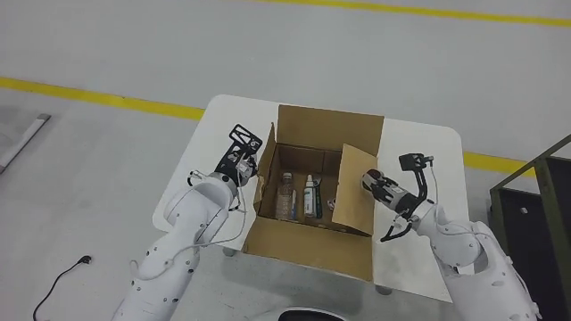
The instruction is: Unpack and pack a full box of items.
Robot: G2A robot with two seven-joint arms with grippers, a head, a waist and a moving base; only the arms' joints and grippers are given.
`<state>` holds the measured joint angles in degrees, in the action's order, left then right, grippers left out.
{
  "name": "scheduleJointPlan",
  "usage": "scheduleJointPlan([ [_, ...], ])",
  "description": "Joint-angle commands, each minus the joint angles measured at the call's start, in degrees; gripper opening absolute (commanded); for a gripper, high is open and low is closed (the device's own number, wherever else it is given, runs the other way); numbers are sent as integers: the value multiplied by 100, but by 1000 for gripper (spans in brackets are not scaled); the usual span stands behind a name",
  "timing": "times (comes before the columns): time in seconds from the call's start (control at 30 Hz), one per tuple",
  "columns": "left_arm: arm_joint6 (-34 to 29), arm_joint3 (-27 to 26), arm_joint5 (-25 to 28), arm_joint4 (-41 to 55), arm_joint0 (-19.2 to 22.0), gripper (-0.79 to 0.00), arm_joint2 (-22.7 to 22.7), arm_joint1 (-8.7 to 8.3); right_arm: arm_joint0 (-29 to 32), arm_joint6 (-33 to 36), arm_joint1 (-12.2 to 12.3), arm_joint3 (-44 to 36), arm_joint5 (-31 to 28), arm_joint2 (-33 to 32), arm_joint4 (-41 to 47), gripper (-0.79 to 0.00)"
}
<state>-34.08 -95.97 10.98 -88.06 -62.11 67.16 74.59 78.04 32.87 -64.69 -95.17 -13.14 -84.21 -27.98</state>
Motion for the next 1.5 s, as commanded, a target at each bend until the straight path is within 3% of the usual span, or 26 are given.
scheduleJointPlan([
  [0.0,50,31,232,-92,-48,-785,-67,-12,2,45,4,18,20,-5,60,-785],
  [0.3,510,255,908,-306,192,-785,-489,18,-45,495,40,57,317,-219,639,-785],
  [0.5,908,523,1480,-585,472,-785,-967,66,-81,896,78,91,260,-210,665,-785],
  [0.7,984,833,1673,-940,647,-785,-1268,103,-199,1194,99,176,155,5,437,-785],
  [0.87,869,953,1990,-1056,681,-785,-1375,103,-243,1206,107,231,100,161,245,-785],
  [1.47,690,1023,2309,-1341,661,-785,-1441,87,-304,1155,153,174,129,171,361,-785],
])
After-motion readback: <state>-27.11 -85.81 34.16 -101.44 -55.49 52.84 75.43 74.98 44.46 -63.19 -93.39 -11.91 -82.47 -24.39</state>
